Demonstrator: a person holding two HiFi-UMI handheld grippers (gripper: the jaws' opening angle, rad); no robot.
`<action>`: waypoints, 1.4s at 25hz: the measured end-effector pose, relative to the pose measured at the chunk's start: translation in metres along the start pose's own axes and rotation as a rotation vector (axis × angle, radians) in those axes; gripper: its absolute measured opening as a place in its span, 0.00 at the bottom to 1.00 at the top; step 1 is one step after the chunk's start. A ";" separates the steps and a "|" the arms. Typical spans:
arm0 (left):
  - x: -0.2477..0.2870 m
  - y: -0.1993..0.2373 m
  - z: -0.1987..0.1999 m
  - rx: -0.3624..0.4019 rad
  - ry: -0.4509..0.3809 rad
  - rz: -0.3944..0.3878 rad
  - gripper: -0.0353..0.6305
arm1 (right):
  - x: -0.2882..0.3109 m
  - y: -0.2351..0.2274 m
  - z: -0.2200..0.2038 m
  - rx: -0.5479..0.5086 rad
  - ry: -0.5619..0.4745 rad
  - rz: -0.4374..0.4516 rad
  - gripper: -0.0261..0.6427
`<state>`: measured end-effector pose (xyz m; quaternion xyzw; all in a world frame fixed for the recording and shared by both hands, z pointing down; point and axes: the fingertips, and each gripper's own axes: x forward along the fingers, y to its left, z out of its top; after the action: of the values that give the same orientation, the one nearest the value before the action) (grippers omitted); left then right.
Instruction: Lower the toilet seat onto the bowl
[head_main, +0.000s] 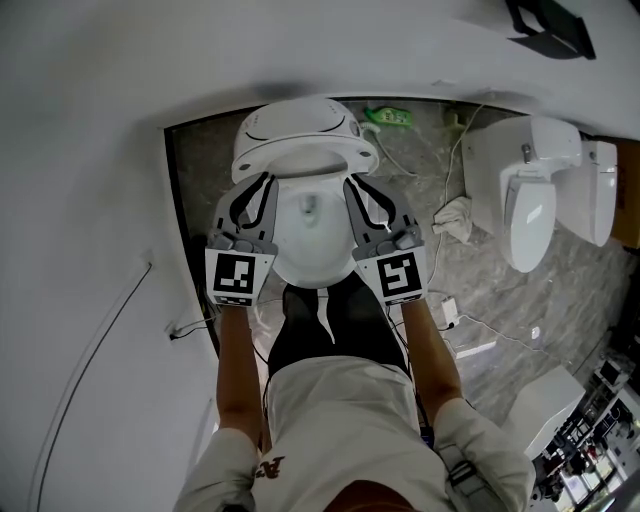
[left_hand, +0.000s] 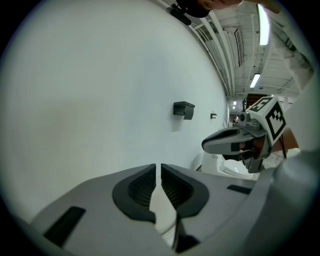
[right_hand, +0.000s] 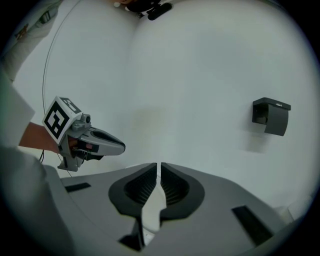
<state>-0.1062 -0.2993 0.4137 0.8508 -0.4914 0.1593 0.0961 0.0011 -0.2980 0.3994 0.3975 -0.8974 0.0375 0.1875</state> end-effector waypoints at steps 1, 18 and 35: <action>0.002 0.001 -0.002 0.000 0.003 0.000 0.09 | 0.002 0.000 -0.001 -0.002 0.003 0.002 0.08; 0.026 0.014 -0.022 0.025 0.044 -0.012 0.13 | 0.038 -0.011 -0.018 -0.045 0.039 0.024 0.10; 0.055 0.028 -0.044 0.058 0.103 -0.021 0.23 | 0.076 -0.022 -0.051 -0.066 0.110 0.043 0.22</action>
<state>-0.1128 -0.3432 0.4744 0.8489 -0.4722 0.2161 0.0983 -0.0142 -0.3548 0.4730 0.3692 -0.8949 0.0338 0.2486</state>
